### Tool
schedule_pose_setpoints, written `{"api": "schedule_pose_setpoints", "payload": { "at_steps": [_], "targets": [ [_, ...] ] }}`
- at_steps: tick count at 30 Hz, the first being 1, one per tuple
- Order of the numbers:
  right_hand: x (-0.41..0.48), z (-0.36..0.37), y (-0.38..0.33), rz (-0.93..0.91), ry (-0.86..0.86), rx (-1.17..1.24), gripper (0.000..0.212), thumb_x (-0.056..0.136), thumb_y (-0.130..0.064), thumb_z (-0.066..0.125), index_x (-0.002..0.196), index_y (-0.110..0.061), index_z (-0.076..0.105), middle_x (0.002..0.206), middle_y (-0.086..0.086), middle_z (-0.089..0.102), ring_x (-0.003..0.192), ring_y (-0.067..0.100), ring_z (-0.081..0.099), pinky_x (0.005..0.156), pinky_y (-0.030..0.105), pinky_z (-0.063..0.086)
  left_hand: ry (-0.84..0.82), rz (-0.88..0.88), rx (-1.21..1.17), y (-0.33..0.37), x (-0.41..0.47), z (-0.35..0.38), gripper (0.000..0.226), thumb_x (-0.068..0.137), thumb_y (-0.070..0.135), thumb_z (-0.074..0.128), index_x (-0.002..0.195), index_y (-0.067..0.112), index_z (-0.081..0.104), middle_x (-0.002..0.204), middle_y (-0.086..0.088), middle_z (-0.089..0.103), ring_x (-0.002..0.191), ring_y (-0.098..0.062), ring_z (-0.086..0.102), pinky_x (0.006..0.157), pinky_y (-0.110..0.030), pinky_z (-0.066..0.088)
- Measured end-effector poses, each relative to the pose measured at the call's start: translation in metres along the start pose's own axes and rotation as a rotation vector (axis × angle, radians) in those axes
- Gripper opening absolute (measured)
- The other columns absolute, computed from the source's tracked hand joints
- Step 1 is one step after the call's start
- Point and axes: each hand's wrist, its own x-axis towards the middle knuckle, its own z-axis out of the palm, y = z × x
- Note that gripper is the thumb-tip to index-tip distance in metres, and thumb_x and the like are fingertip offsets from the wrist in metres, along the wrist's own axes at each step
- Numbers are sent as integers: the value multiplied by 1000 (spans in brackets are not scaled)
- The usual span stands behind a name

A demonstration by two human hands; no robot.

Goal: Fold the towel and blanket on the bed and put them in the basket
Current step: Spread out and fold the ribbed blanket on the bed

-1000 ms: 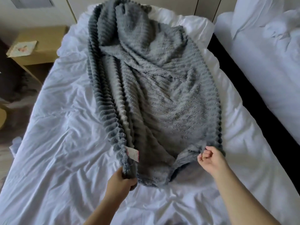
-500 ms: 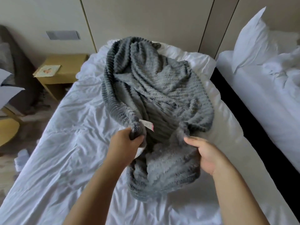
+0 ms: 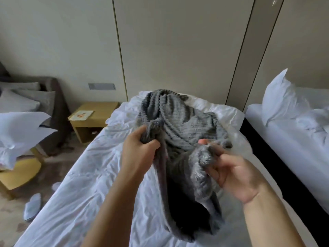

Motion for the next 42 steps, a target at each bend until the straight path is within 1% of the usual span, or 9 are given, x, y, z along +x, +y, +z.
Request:
{"api": "schedule_pose_setpoints", "payload": {
  "at_steps": [12, 18, 21, 25, 28, 32, 34, 36, 42],
  "targets": [
    [21, 15, 13, -312, 194, -533, 30, 72, 20, 66, 80, -9, 62, 63, -2, 69, 59, 7, 67, 55, 19, 54, -111, -43, -91, -3, -32, 23, 14, 93, 19, 58, 92, 28, 69, 79, -8, 72, 70, -14, 59, 70, -33, 46],
    [35, 24, 34, -418, 221, -798, 29, 74, -33, 79, 67, -16, 57, 50, -7, 57, 46, 11, 61, 46, 22, 49, -63, -160, -52, -7, -37, -5, 38, 89, 46, 52, 91, 13, 71, 94, -21, 71, 95, -38, 66, 89, -57, 50],
    [39, 26, 40, -517, 240, -1057, 47, 77, -56, 69, 60, -15, 53, 44, -11, 39, 42, 3, 38, 45, 11, 33, -47, -251, -68, -10, -36, -17, 38, 92, 46, 50, 87, 14, 70, 96, -22, 69, 83, -29, 66, 84, -53, 52],
    [43, 34, 44, -655, 311, -1177, 37, 85, -39, 67, 56, -23, 50, 71, -12, 50, 70, -3, 50, 66, 1, 34, -36, -297, -133, -8, -29, -24, 36, 98, 33, 43, 81, 20, 72, 79, -4, 70, 73, -17, 62, 69, -35, 47],
    [40, 37, 42, -607, 373, -1179, 40, 91, -44, 55, 60, -23, 41, 51, -13, 46, 51, 1, 43, 50, 12, 33, -17, -313, -152, -9, -23, -22, 36, 98, 30, 40, 84, 6, 64, 76, -4, 59, 71, -17, 54, 67, -33, 42],
    [30, 38, 40, -435, 376, -1000, 23, 96, -41, 47, 84, -21, 48, 76, -7, 50, 69, 8, 46, 63, 21, 36, -23, -386, -271, -9, -21, -16, 31, 98, 34, 43, 105, 21, 70, 106, 1, 72, 101, -17, 66, 94, -41, 50],
    [20, 43, 36, -352, 232, -714, 12, 77, -26, 53, 88, -21, 52, 88, -1, 47, 82, 13, 43, 74, 27, 33, -70, -381, -365, -8, -22, -12, 33, 98, 39, 44, 105, 22, 71, 104, 3, 74, 102, -15, 68, 97, -41, 49],
    [8, 38, 29, -326, 117, -651, 41, 51, -11, 44, 88, -23, 56, 90, 6, 40, 83, 18, 37, 75, 36, 28, -147, -372, -431, -8, -24, -7, 38, 91, 52, 49, 109, 24, 68, 112, 4, 72, 110, -14, 64, 101, -40, 46],
    [-18, 26, 23, -377, 242, -953, 9, 74, -18, 76, 80, -20, 70, 72, -2, 67, 71, 10, 61, 73, 28, 47, -290, -218, -354, -2, -34, 8, 21, 95, 32, 54, 86, 29, 73, 92, 4, 76, 87, -12, 72, 65, -23, 54]
  ]
}}
